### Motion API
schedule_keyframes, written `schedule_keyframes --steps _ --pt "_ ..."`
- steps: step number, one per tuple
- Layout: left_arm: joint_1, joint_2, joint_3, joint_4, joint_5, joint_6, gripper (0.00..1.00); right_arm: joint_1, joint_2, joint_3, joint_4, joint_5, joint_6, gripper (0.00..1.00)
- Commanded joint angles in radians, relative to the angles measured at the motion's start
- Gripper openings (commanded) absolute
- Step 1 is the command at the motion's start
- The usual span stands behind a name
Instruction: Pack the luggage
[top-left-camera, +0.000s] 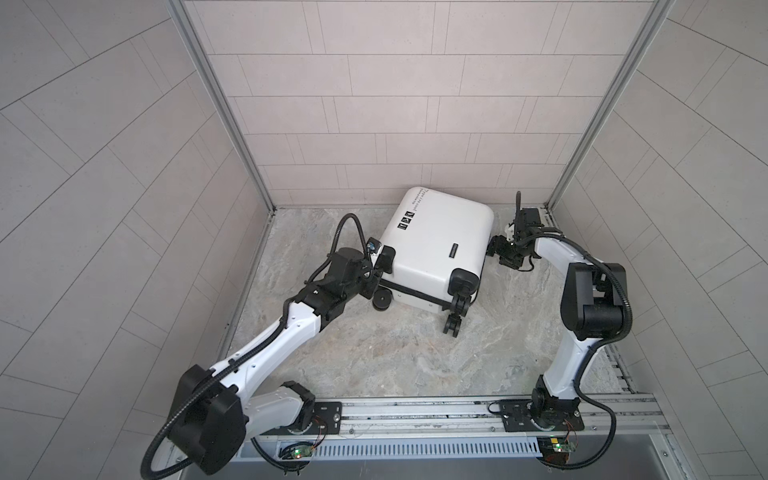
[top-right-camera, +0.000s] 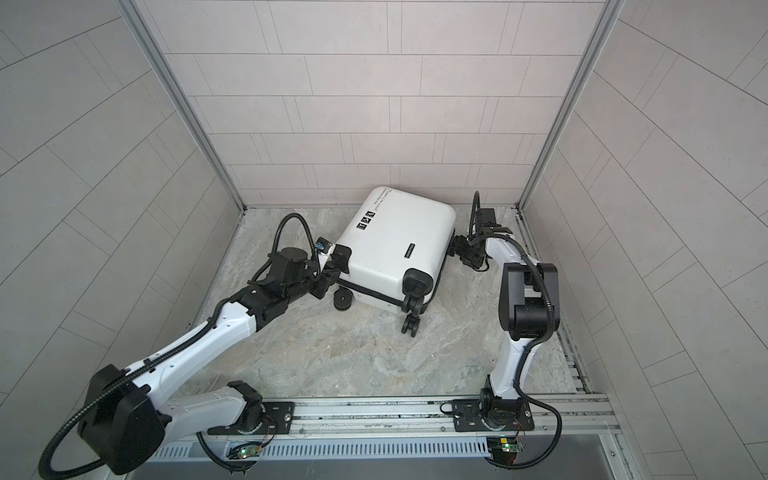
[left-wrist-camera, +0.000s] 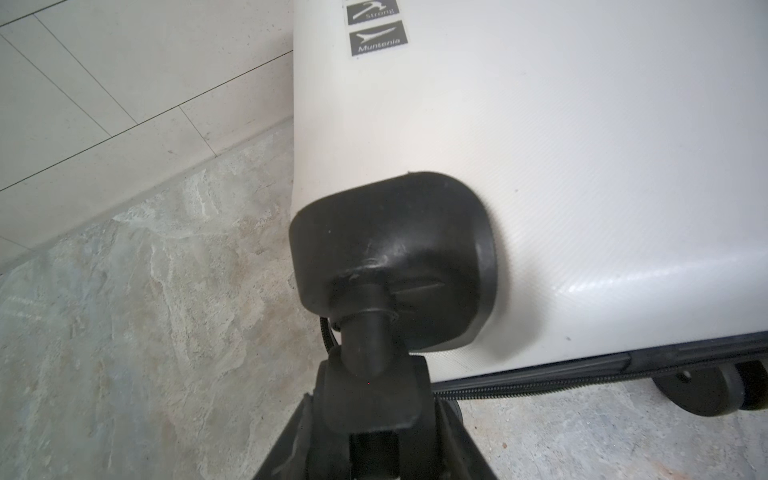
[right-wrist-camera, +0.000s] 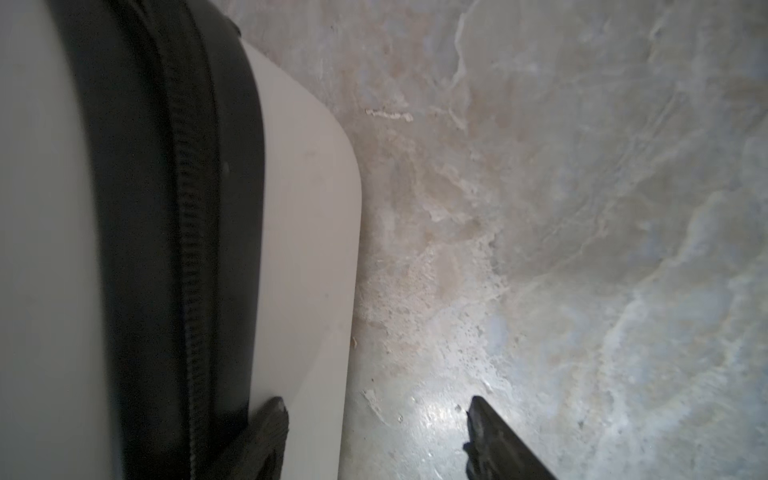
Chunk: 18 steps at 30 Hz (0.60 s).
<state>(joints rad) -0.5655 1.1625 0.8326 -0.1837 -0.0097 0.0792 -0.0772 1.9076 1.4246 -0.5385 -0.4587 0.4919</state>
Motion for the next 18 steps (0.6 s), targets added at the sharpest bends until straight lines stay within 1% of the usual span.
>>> schedule_keyframes --steps 1,5,8,18 --pt "-0.124 -0.036 -0.012 -0.026 0.149 0.023 0.0 0.081 0.031 0.069 0.042 -0.085 0.014 0.7" --pt "-0.195 -0.037 -0.011 -0.007 0.106 -0.022 0.0 0.12 0.07 0.13 0.035 -0.089 0.032 0.7" --pt "-0.228 -0.032 -0.003 -0.002 0.07 -0.044 0.0 0.138 0.102 0.189 0.017 -0.087 0.041 0.7" --pt "-0.26 -0.044 0.013 0.007 -0.003 -0.106 0.0 0.198 0.285 0.448 -0.087 -0.101 0.046 0.7"
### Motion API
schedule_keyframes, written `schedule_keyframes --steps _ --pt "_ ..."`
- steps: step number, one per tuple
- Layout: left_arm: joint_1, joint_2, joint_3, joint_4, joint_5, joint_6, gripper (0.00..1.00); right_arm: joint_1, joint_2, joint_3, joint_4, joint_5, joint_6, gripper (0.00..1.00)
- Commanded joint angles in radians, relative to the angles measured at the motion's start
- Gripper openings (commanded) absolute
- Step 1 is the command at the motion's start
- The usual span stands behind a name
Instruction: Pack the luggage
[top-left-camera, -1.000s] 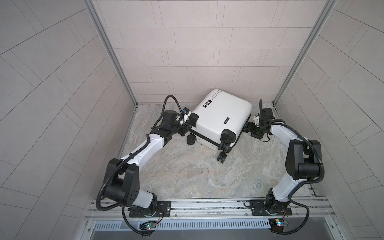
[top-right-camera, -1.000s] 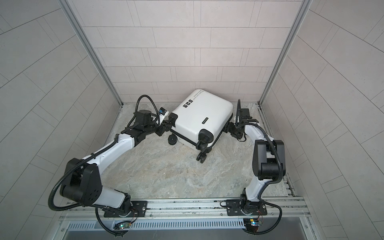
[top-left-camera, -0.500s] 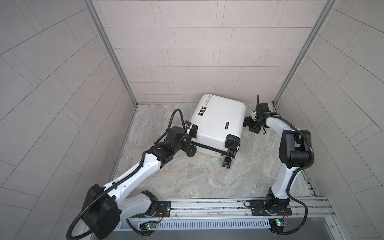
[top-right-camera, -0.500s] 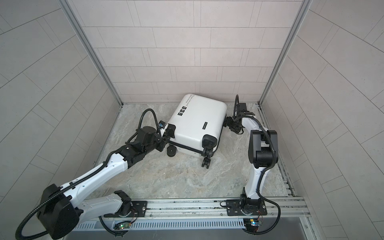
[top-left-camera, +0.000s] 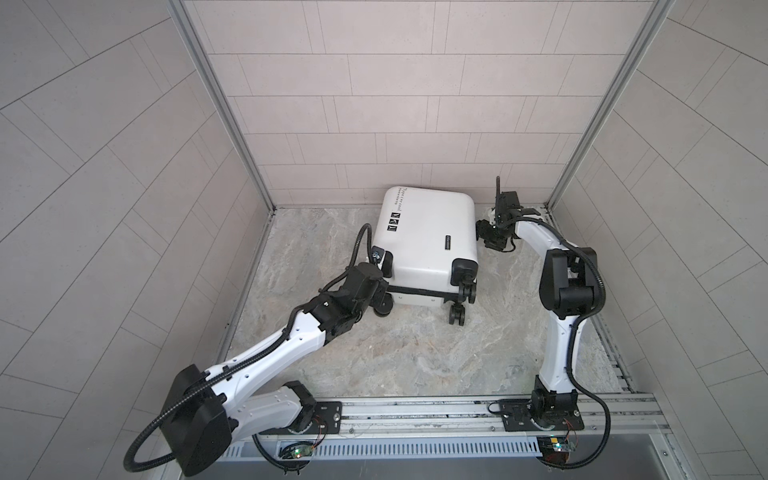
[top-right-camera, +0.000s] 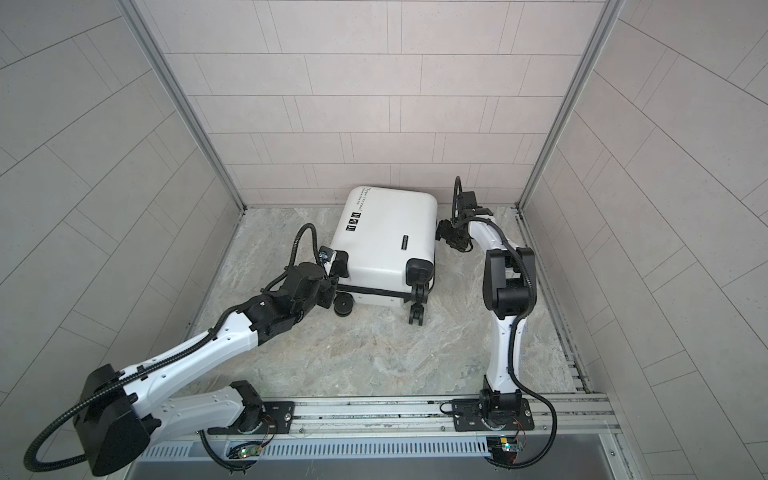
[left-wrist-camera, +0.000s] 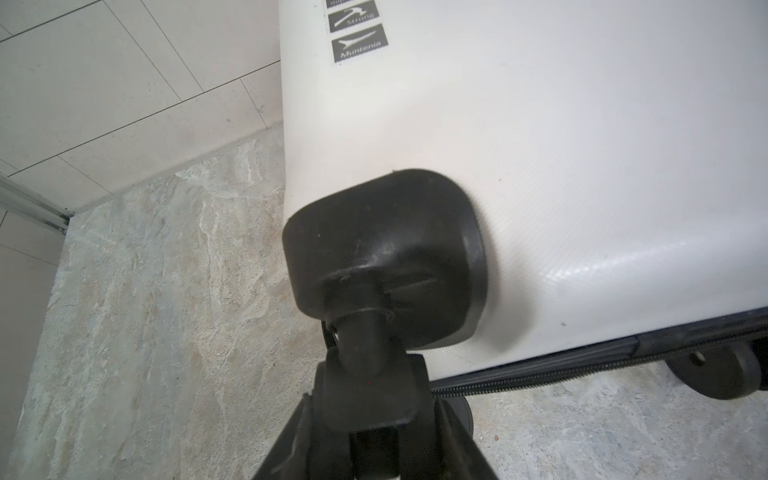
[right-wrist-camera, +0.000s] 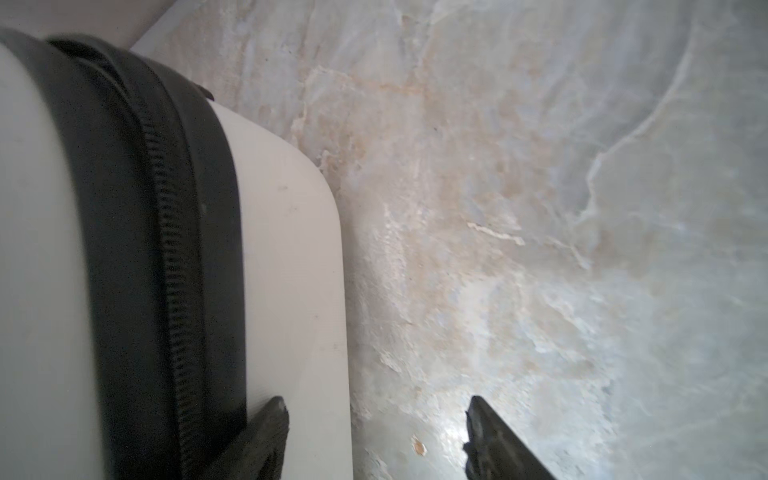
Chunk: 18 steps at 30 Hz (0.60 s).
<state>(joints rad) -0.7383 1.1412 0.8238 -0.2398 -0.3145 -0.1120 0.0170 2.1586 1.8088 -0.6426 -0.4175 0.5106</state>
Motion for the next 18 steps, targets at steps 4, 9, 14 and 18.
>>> schedule_keyframes --steps 4,9,14,18 --pt "-0.087 -0.047 0.018 0.035 0.251 0.084 0.0 0.123 0.088 0.143 -0.01 -0.141 0.032 0.7" --pt "-0.087 -0.102 0.02 -0.019 0.163 0.073 0.21 0.112 0.069 0.157 -0.035 -0.119 0.018 0.7" --pt "-0.087 -0.182 0.036 -0.091 0.053 0.057 0.59 0.059 -0.046 0.035 -0.017 -0.088 0.0 0.7" --pt "-0.087 -0.237 0.065 -0.151 0.015 0.05 0.64 0.001 -0.173 -0.13 0.04 -0.075 -0.001 0.71"
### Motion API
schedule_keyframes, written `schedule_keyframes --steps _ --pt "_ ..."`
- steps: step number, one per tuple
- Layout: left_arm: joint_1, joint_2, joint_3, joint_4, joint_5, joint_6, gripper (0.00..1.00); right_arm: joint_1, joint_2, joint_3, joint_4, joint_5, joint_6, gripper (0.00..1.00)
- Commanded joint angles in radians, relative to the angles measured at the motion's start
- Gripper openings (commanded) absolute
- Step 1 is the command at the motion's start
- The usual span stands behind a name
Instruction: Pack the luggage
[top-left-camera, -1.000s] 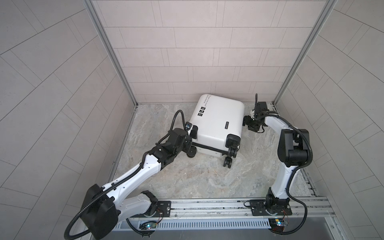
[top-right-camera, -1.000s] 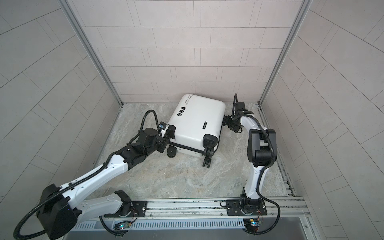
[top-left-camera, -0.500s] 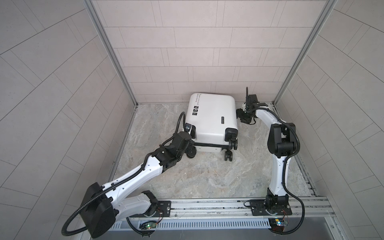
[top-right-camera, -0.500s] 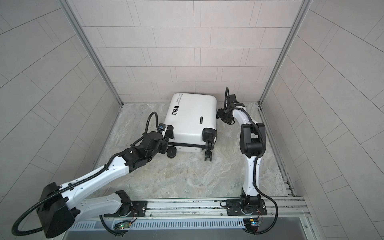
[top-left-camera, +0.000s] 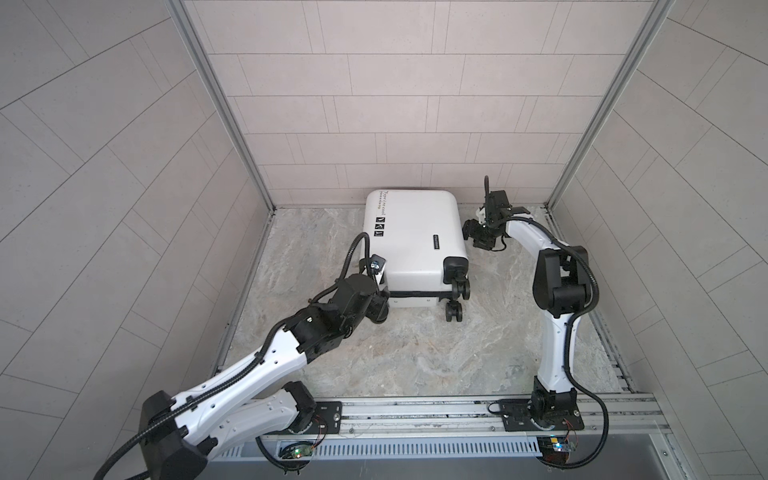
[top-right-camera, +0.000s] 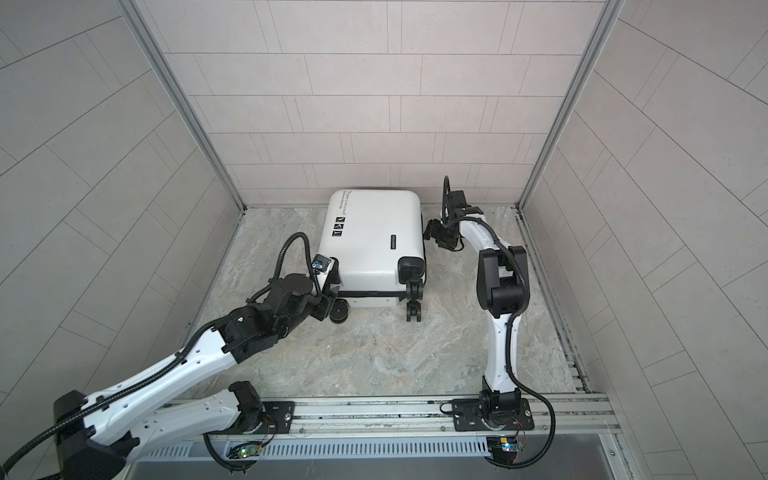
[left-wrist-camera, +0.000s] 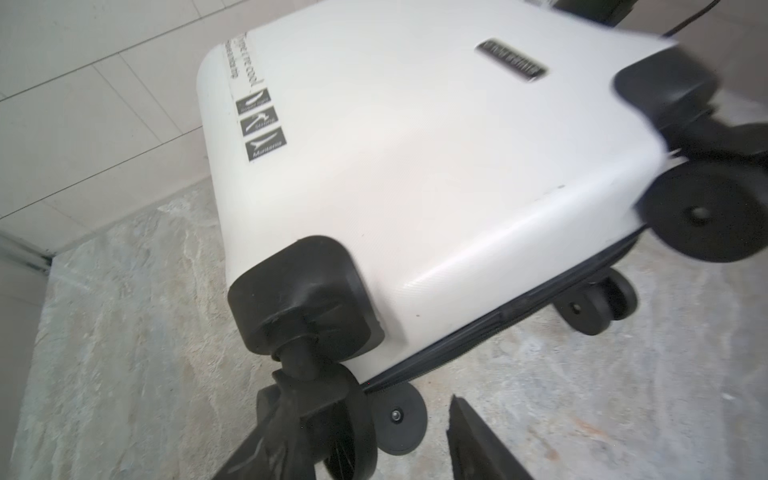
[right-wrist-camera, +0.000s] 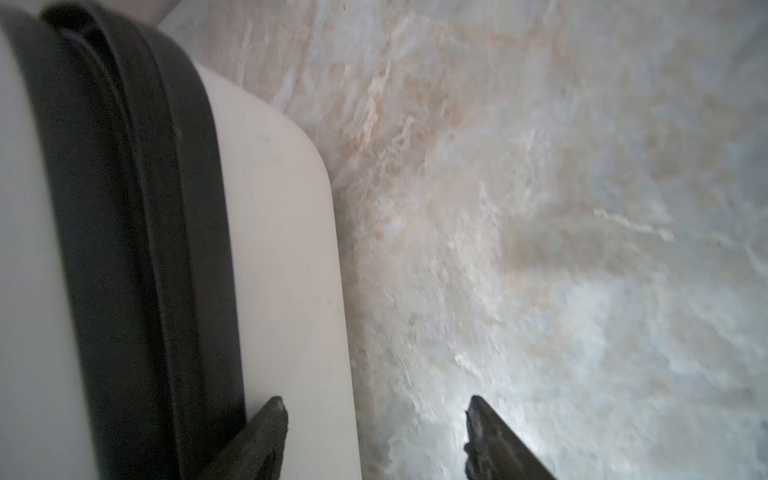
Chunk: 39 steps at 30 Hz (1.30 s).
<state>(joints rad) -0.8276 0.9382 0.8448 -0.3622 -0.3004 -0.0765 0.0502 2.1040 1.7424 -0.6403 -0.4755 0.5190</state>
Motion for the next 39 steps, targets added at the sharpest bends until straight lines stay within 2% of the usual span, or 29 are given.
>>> schedule_keyframes --steps 1,7,15,17,24,29,34,39 --pt "0.002 -0.043 0.055 -0.046 -0.002 0.014 0.64 -0.045 -0.157 -0.115 0.056 -0.013 -0.008 0.71" --pt "0.002 -0.055 0.116 -0.103 -0.025 -0.015 0.67 -0.067 -0.396 -0.446 0.158 0.017 -0.011 0.71" --pt "0.004 -0.047 0.138 -0.044 -0.024 -0.098 0.72 -0.048 -0.762 -0.957 0.291 0.009 0.025 0.68" --pt "0.003 -0.047 0.12 -0.011 -0.022 -0.106 0.73 -0.009 -0.862 -1.069 0.316 0.024 0.043 0.68" --pt "0.004 -0.012 0.082 0.053 -0.003 -0.136 0.75 0.195 -1.149 -1.366 0.494 0.129 0.179 0.82" --pt "0.005 -0.002 0.07 0.07 0.02 -0.147 0.75 0.305 -1.168 -1.412 0.594 0.184 0.238 0.86" --pt "0.005 -0.013 0.057 0.068 0.003 -0.147 0.75 0.4 -1.074 -1.359 0.647 0.225 0.242 0.87" --pt "0.005 -0.04 0.038 0.067 -0.005 -0.157 0.76 0.45 -0.978 -1.336 0.724 0.265 0.267 0.87"
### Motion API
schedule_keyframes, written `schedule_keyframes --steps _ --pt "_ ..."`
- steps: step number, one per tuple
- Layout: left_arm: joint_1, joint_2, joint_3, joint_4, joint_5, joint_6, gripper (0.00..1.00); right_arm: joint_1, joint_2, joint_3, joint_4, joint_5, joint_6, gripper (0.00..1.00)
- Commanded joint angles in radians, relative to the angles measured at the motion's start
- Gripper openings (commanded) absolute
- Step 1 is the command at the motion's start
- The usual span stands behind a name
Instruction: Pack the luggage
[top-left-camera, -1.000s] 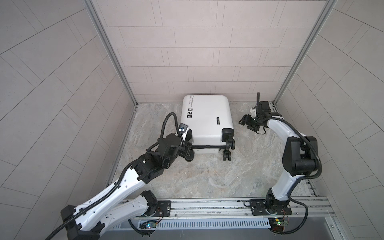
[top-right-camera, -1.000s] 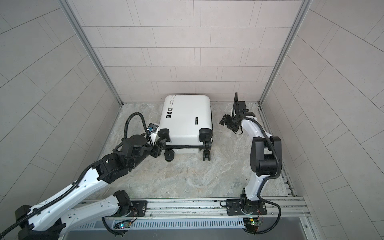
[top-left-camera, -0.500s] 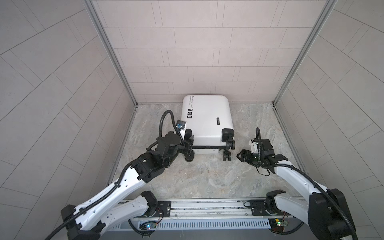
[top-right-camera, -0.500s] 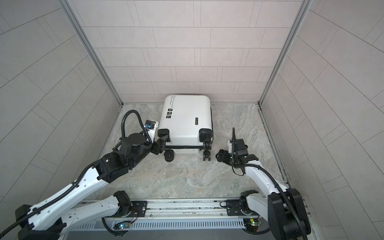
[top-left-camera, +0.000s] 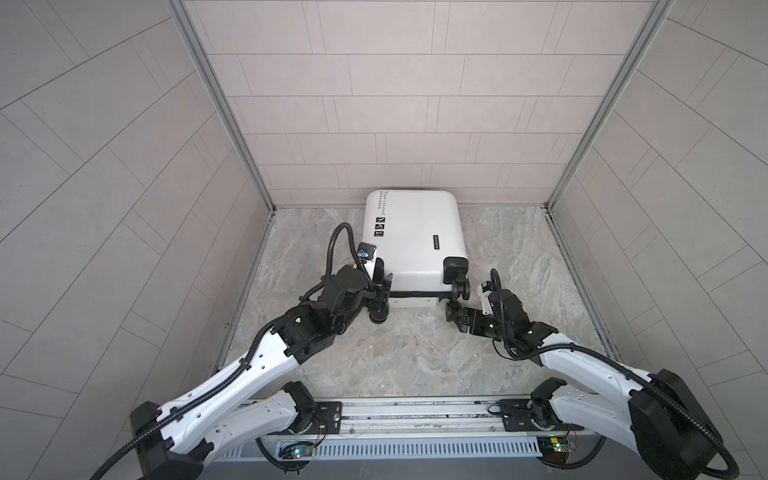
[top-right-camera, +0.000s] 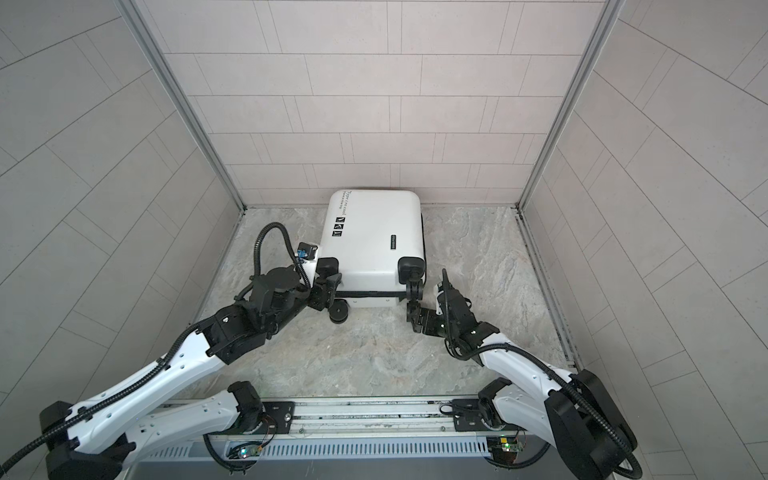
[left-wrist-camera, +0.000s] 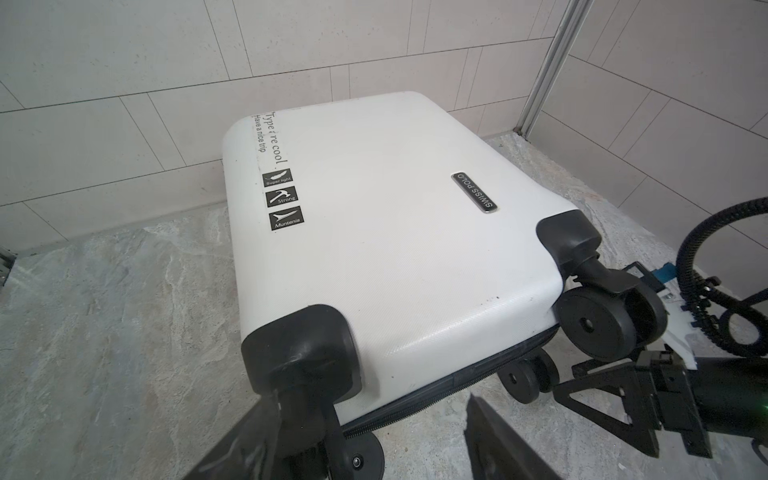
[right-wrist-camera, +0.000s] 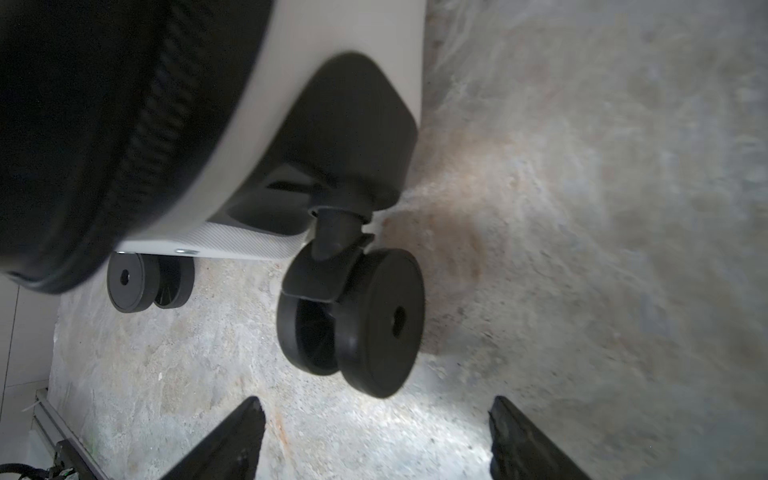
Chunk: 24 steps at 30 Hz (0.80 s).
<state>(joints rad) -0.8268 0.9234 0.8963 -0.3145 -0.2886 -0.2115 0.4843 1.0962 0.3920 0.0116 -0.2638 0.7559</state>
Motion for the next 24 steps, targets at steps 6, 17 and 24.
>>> schedule_keyframes --steps 6,17,24 --pt "0.005 -0.031 -0.012 -0.007 -0.018 -0.022 0.77 0.046 0.131 0.028 0.156 0.066 0.055 0.86" --pt "0.005 -0.025 -0.003 -0.032 -0.003 -0.026 0.78 0.062 0.236 0.059 0.21 0.116 0.097 0.75" --pt "0.006 -0.026 0.0 -0.043 -0.002 -0.025 0.78 0.061 0.326 0.05 0.313 0.046 0.151 0.57"
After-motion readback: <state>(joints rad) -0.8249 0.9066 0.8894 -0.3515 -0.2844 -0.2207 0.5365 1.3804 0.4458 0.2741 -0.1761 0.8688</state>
